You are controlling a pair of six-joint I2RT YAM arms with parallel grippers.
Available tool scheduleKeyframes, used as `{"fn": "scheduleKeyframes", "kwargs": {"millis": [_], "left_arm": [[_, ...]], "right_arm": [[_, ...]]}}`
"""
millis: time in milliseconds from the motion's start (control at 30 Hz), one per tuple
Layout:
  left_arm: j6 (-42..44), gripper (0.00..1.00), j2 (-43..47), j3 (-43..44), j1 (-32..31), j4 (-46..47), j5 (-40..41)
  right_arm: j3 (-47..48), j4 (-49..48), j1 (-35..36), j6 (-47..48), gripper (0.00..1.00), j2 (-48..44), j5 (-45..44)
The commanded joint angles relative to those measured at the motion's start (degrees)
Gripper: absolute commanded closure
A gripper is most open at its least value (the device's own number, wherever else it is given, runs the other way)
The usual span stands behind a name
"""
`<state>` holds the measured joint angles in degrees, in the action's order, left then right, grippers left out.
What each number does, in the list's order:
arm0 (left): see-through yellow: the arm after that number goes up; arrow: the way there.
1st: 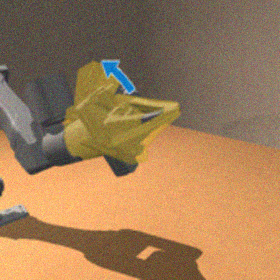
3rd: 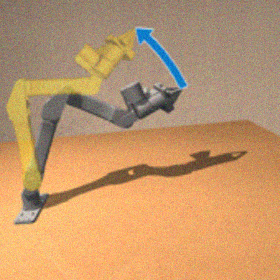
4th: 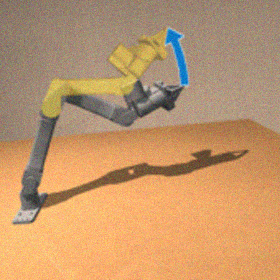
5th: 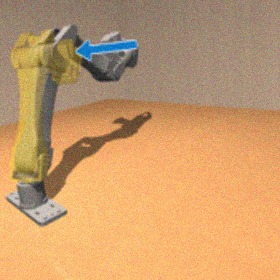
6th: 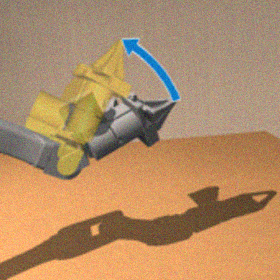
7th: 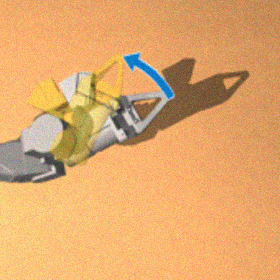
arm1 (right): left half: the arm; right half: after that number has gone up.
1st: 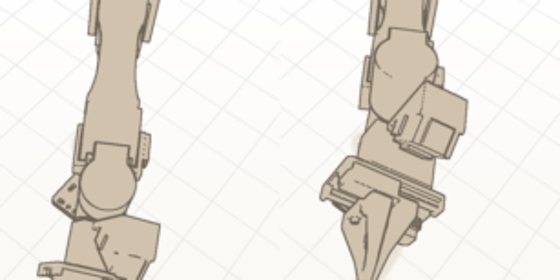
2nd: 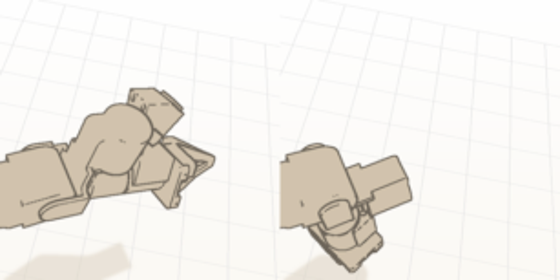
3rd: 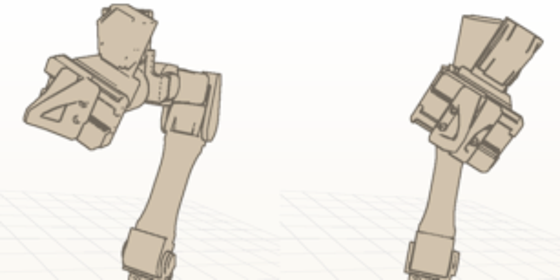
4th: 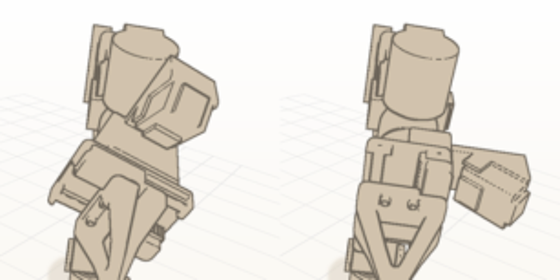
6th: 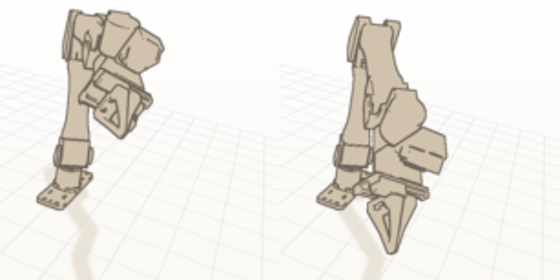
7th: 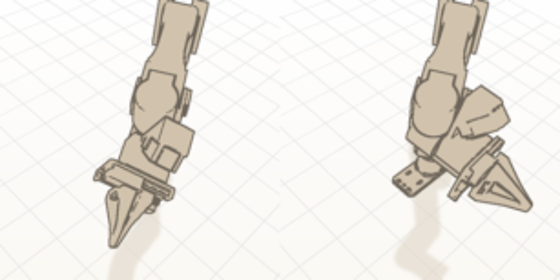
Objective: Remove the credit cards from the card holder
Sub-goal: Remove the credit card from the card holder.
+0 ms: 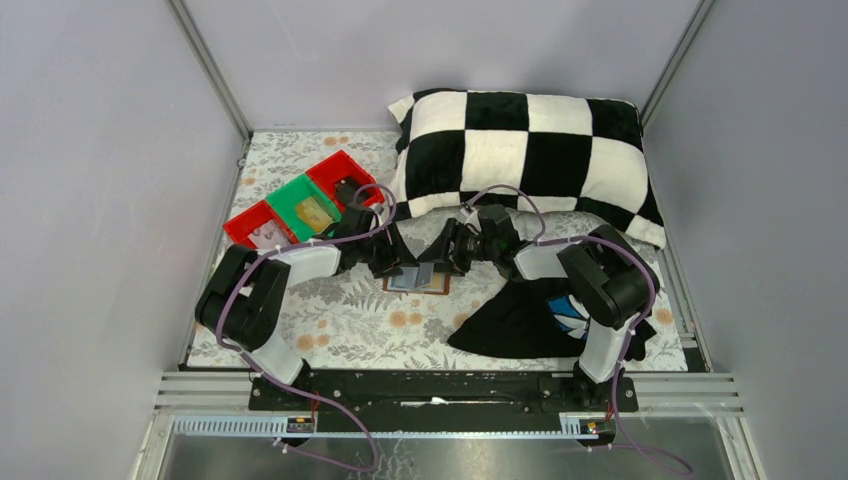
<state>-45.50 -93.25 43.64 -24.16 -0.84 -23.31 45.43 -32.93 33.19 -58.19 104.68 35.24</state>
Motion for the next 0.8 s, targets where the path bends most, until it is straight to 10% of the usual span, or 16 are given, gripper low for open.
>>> {"fn": "scheduleKeyframes", "kwargs": {"millis": [0,767], "left_arm": [[2.11,0.41,-0.74,-0.53,-0.07,-4.21,2.13],[5.68,0.37,15.09,9.95,9.66,-23.71,5.61]], "right_arm": [[0.13,-8.37,0.80,-4.10,0.37,1.57,2.52],[12.48,-2.42,3.72,-1.60,0.35,10.24,2.90]]}}
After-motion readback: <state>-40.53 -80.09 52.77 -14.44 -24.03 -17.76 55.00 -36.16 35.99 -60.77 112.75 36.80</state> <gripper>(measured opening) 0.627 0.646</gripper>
